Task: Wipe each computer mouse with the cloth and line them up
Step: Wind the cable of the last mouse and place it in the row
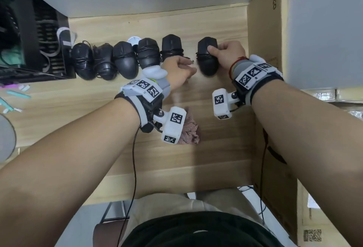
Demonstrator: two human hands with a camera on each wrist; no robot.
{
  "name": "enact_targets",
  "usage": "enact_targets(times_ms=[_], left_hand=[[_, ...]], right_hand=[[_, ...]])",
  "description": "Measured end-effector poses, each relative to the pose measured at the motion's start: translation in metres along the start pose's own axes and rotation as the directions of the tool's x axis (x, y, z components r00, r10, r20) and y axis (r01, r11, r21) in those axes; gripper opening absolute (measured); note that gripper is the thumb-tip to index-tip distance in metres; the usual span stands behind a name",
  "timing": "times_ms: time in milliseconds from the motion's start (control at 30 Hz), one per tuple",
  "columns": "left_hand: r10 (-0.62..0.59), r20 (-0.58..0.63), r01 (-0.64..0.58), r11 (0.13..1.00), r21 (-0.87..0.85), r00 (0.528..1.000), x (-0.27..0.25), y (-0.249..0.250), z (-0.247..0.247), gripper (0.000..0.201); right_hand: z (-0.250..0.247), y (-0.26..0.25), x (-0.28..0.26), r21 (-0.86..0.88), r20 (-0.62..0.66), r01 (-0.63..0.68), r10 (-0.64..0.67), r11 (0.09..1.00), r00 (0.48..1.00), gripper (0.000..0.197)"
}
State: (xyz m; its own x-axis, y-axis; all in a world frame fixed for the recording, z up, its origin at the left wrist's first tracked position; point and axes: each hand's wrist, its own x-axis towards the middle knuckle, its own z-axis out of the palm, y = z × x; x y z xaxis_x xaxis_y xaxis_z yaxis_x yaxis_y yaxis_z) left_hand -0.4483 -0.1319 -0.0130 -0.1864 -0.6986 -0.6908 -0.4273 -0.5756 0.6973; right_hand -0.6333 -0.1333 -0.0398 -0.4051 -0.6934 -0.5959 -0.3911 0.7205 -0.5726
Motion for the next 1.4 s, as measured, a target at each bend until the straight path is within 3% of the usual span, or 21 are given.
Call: enact_targets(times_ms=[133, 433, 633, 733, 833, 900, 967, 1067, 1133, 1200, 1300, 1400], left_hand=[[-0.063, 0.02, 0.062, 0.998, 0.033, 0.998, 0.0, -0.017, -0.003, 0.018], [-0.146, 0.04, 0.145, 0.989, 0.014, 0.989, -0.003, -0.032, -0.003, 0.014], [-0.161, 0.035, 0.16, 0.987, 0.028, 0.986, -0.009, -0.035, -0.011, 0.011], [-0.183, 0.031, 0.181, 0.982, 0.058, 0.983, -0.015, -0.038, -0.018, 0.012], [-0.207, 0.012, 0.205, 0.973, 0.107, 0.978, -0.026, -0.04, -0.029, 0.012], [-0.206, 0.006, 0.203, 0.968, 0.145, 0.979, -0.04, -0.048, -0.039, 0.012], [-0.199, 0.027, 0.187, 0.954, 0.233, 0.98, -0.052, -0.062, -0.046, 0.01], [-0.216, 0.134, 0.156, 0.92, 0.36, 0.967, -0.07, -0.086, -0.05, 0.008], [-0.221, 0.23, 0.084, 0.868, 0.49, 0.948, -0.084, -0.103, -0.051, 0.009], [-0.209, 0.279, 0.012, 0.819, 0.573, 0.937, -0.093, -0.121, -0.051, 0.015], [-0.148, 0.218, 0.014, 0.854, 0.52, 0.965, -0.1, -0.142, -0.057, 0.019], [-0.128, 0.092, 0.08, 0.912, 0.403, 0.987, -0.105, -0.156, -0.068, 0.009]], right_hand=[[0.01, -0.004, 0.011, -0.021, -0.005, 0.03, -0.03, 0.999, 1.0, 0.041], [0.023, -0.015, 0.018, -0.038, 0.022, 0.083, -0.082, 0.996, 0.996, 0.039], [0.02, -0.018, 0.017, -0.034, -0.063, 0.023, -0.025, 0.999, 0.998, 0.06], [0.014, -0.018, 0.004, -0.033, -0.155, 0.044, -0.048, 0.998, 0.987, 0.051], [0.01, -0.025, -0.024, -0.04, -0.173, 0.076, -0.082, 0.996, 0.981, 0.027], [0.016, -0.028, -0.053, -0.118, -0.078, 0.116, -0.126, 0.986, 0.989, 0.014], [0.028, -0.022, -0.08, -0.188, 0.141, 0.161, -0.136, 0.969, 0.981, 0.016], [0.059, 0.001, -0.119, -0.308, 0.45, 0.218, -0.06, 0.926, 0.891, 0.013], [0.081, 0.022, -0.144, -0.406, 0.562, 0.3, -0.023, 0.863, 0.827, 0.011], [0.098, 0.044, -0.163, -0.433, 0.599, 0.365, -0.04, 0.824, 0.8, 0.008], [0.107, 0.078, -0.17, -0.466, 0.522, 0.363, -0.08, 0.807, 0.849, 0.015], [0.095, 0.109, -0.171, -0.494, 0.27, 0.173, -0.039, 0.852, 0.962, 0.033]])
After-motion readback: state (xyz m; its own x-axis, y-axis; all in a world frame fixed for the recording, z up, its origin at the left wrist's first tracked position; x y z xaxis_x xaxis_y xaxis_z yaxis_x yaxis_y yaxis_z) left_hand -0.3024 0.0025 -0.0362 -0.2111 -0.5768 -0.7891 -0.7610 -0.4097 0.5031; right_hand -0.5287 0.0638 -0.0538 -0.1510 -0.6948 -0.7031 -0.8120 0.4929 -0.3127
